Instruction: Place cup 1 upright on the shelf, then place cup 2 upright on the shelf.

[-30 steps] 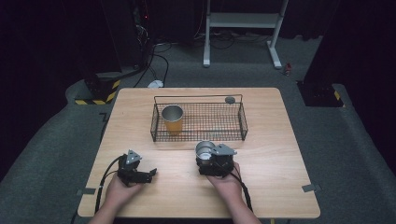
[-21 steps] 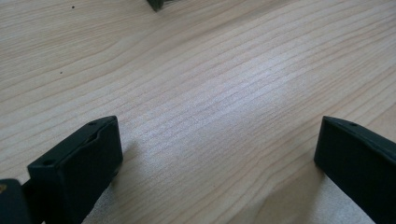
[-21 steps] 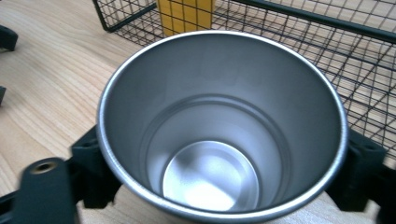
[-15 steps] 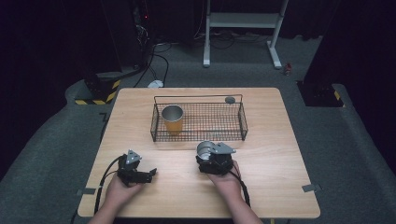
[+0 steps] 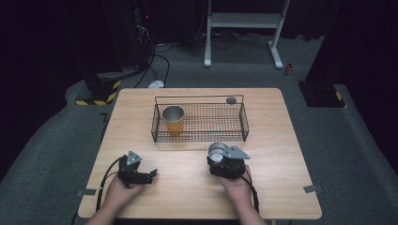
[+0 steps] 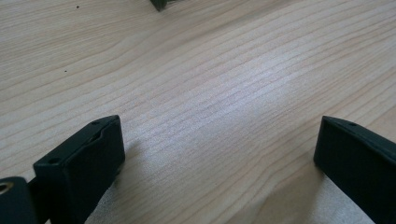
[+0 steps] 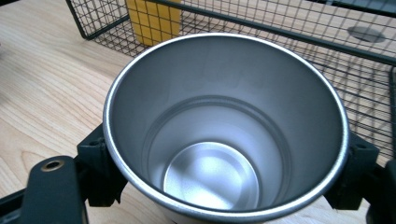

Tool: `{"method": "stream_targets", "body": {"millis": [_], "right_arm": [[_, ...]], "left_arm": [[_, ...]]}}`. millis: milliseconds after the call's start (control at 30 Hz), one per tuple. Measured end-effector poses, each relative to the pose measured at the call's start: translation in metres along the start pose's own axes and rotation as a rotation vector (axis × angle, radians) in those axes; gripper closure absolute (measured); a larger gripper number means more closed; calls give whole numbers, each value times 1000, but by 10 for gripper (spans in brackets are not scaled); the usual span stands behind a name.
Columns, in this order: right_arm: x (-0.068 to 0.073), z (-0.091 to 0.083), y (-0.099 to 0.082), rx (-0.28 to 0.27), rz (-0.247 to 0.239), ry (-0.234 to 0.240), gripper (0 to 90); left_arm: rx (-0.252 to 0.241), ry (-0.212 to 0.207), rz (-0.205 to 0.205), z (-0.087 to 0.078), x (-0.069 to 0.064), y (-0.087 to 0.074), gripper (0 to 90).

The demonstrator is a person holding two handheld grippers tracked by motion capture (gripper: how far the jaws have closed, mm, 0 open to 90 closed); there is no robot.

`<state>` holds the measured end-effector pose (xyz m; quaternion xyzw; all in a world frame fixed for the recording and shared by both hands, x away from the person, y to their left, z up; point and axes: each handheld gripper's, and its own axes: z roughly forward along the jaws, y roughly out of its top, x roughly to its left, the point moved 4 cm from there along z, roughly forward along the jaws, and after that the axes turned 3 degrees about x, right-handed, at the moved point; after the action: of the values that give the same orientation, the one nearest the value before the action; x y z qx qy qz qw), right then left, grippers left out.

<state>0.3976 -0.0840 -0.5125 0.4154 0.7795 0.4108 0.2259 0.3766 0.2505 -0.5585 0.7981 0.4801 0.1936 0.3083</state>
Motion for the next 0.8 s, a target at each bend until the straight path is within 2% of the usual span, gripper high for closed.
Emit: {"method": "stream_targets", "body": {"millis": [500, 800], "right_arm": [[-5, -24, -9, -21, 12, -73, 181], [-11, -25, 3, -9, 18, -103, 182]], "left_arm": [[1, -4, -5, 0, -1, 0, 28], [0, 1, -13, 0, -1, 0, 26]]}}
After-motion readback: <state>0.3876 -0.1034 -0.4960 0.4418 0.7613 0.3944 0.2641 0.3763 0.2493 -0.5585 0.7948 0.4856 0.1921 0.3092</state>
